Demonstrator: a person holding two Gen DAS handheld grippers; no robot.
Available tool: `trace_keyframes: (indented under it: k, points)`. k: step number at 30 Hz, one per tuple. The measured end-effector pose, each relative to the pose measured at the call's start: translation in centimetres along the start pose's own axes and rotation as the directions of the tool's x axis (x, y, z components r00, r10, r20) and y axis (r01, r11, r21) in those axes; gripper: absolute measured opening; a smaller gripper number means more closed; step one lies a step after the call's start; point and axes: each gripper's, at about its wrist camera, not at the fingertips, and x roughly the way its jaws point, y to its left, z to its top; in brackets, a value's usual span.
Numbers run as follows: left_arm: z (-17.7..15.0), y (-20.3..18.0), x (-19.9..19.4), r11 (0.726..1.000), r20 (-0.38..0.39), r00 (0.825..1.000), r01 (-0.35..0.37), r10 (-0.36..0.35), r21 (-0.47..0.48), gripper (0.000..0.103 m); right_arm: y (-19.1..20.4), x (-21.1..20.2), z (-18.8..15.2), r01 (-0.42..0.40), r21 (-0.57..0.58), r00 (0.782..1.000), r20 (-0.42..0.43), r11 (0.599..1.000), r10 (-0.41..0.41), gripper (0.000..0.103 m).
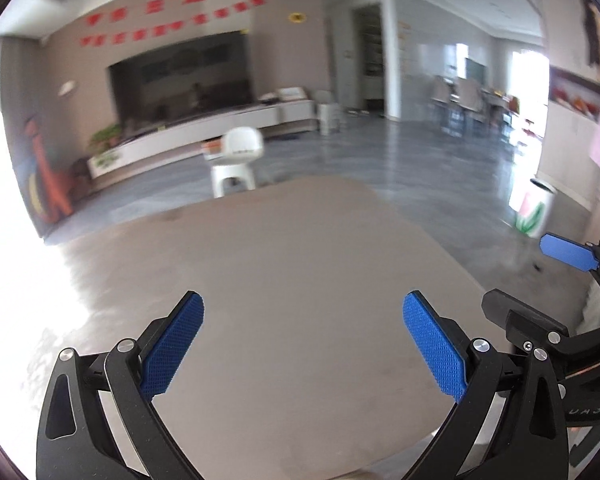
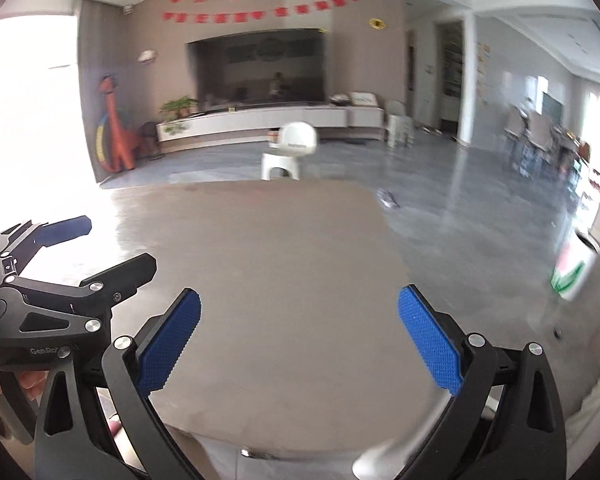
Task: Collect trash
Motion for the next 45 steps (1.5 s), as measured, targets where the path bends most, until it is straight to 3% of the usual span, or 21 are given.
trace_keyframes:
  k: [8,13,21,30,45]
  points:
    - [-1.2,10.8,-2.8,0.968,-0.024,0.984,-0.176,0.175,-0.177,0.098,9.4,2.4,3.4,-0.132,-0.069,0.989,0.057,0.989,0.136,0.098]
    - [-2.1,16.0,-5.0,0.926,-0.046,0.956,-0.293,0.291,-0.238,0.098,13.8,4.0,4.8,-0.204,-0.034,0.976,0.065,0.978,0.206,0.098]
    - [-3.0,22.1,-7.9,0.877,-0.053,0.911,-0.409,0.409,-0.253,0.098,20.0,4.5,6.4,-0.256,-0.039,0.964,0.057,0.966,0.258,0.098]
    - [-3.6,27.6,-8.8,0.866,-0.088,0.920,-0.389,0.381,-0.313,0.098,23.5,3.1,6.2,-0.245,-0.083,0.966,0.063,0.966,0.250,0.098]
    - [-3.7,25.5,-11.2,0.874,-0.026,0.923,-0.373,0.385,-0.311,0.098,24.2,2.2,6.6,-0.259,-0.065,0.961,0.085,0.964,0.264,0.098]
